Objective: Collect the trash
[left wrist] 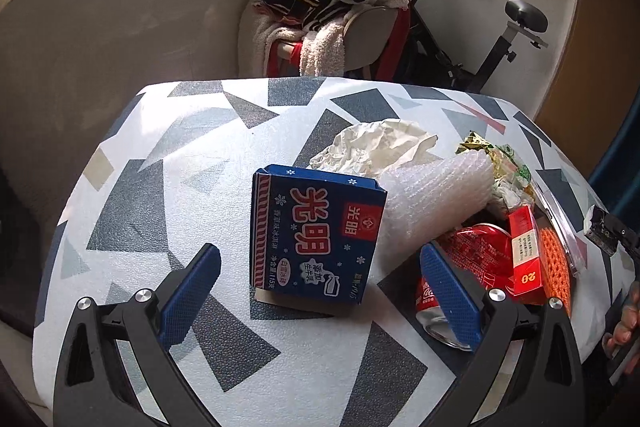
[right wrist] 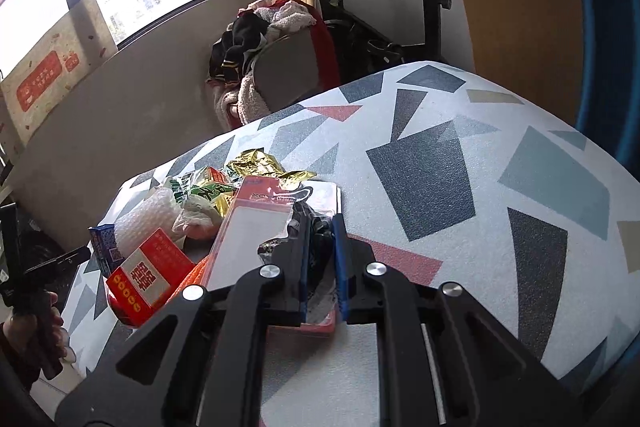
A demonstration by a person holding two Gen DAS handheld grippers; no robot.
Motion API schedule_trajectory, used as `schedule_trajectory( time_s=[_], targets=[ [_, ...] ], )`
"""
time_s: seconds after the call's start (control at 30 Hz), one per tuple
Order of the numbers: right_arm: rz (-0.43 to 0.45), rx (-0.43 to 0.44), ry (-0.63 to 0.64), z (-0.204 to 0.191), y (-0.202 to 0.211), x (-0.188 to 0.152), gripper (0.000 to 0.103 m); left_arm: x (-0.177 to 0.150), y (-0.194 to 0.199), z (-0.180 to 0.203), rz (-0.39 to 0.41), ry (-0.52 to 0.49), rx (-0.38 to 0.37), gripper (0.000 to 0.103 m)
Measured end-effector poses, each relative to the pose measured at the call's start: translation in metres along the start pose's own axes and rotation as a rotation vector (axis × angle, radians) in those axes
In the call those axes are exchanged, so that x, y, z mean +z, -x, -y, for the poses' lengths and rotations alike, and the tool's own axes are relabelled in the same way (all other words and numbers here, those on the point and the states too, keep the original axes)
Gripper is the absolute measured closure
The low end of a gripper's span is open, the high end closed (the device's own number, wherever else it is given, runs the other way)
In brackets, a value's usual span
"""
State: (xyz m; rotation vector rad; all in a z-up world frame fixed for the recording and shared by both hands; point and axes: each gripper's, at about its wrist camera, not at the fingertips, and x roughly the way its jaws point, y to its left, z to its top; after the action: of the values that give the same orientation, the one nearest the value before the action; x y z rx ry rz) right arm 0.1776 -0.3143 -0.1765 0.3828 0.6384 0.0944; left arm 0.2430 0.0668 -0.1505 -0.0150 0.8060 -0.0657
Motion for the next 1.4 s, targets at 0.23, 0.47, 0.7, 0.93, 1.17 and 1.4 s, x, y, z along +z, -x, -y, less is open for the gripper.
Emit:
schedule_trajectory(
  time_s=[0.23,0.47,0.7,0.93,1.17,1.4],
  targets=[
    [-0.019,-0.004,-0.039,0.008,0.004,-0.01,0.089,0.02,-0.042,0.007,-0.034,-0.06,0.118,0.005],
    [0.001,0.018,0.014,-0.005,0.023,-0.01,0.089,0.012,-0.034,0.006,-0.049,-0.063,0.056,0.026],
    [0.023,0.087,0.053,-0.031,0.045,-0.015,0.089,-0.003,0.015,0.006,-0.008,-0.072,0.022,0.026],
    [-0.023,0.15,0.063,-0.049,0.067,-0.044,0.089,-0.029,0.071,0.021,0.035,-0.081,-0.055,0.026],
    [-0.088,0.194,0.112,-0.071,0.083,-0.082,0.089,-0.081,0.115,0.046,0.036,-0.091,-0.155,0.026],
    [-0.158,0.241,0.196,-0.091,0.091,-0.12,0.089,-0.135,0.14,0.063,0.007,-0.111,-0.237,0.026]
  ],
)
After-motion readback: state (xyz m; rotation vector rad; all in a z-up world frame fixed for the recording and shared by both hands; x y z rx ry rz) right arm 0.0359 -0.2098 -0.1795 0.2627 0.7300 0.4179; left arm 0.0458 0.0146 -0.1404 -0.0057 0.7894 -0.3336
